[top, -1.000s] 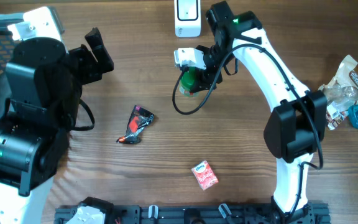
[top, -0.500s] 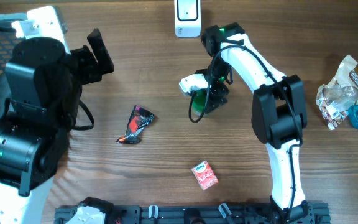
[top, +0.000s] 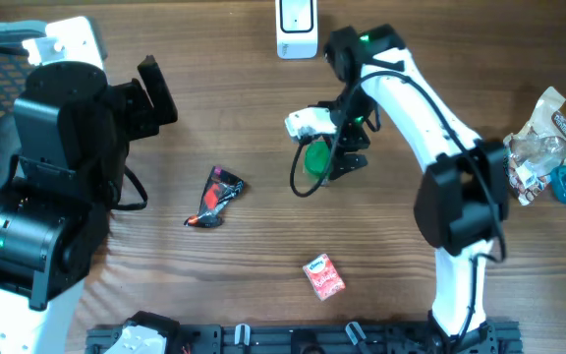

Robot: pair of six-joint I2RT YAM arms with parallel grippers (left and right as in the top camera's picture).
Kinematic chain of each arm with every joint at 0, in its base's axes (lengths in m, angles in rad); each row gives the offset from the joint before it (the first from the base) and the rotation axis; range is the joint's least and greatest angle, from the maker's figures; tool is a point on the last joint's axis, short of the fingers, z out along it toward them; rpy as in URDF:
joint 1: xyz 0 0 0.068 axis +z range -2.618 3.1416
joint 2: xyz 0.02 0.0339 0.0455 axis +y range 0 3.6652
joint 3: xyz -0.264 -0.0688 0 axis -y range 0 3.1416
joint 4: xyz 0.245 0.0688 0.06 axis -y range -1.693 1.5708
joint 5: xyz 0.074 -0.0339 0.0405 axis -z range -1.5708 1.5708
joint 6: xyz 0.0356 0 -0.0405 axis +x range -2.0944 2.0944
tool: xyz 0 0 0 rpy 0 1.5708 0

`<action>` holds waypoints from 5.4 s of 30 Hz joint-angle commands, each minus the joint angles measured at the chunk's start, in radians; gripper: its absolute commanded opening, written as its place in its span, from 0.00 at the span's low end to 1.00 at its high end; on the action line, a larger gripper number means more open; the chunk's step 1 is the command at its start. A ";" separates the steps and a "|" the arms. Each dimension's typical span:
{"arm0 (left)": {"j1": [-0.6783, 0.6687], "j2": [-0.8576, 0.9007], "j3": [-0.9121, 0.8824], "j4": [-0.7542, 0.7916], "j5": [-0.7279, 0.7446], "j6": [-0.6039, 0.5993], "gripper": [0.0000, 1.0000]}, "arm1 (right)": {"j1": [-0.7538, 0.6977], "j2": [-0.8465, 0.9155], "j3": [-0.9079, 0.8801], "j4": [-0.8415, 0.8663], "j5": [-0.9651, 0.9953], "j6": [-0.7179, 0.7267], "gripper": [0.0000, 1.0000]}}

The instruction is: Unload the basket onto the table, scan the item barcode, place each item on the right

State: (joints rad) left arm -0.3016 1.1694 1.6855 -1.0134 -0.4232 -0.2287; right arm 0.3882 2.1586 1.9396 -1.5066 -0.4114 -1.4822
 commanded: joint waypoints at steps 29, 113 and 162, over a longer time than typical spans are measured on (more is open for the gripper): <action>0.025 0.055 -0.003 -0.099 -0.031 -0.206 1.00 | 0.093 -0.079 -0.319 0.418 0.304 2.020 1.00; 0.024 0.056 -0.003 -0.165 -0.106 -0.285 1.00 | -0.038 0.096 -0.151 1.712 0.397 1.526 0.54; 0.024 0.056 -0.003 -0.166 -0.121 -0.274 1.00 | -0.006 0.073 -0.150 1.858 0.505 1.408 0.54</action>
State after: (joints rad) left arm -0.2817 1.2213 1.6855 -1.1816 -0.5266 -0.4999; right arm 0.3790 2.3592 1.7679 0.3794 0.0505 -0.0662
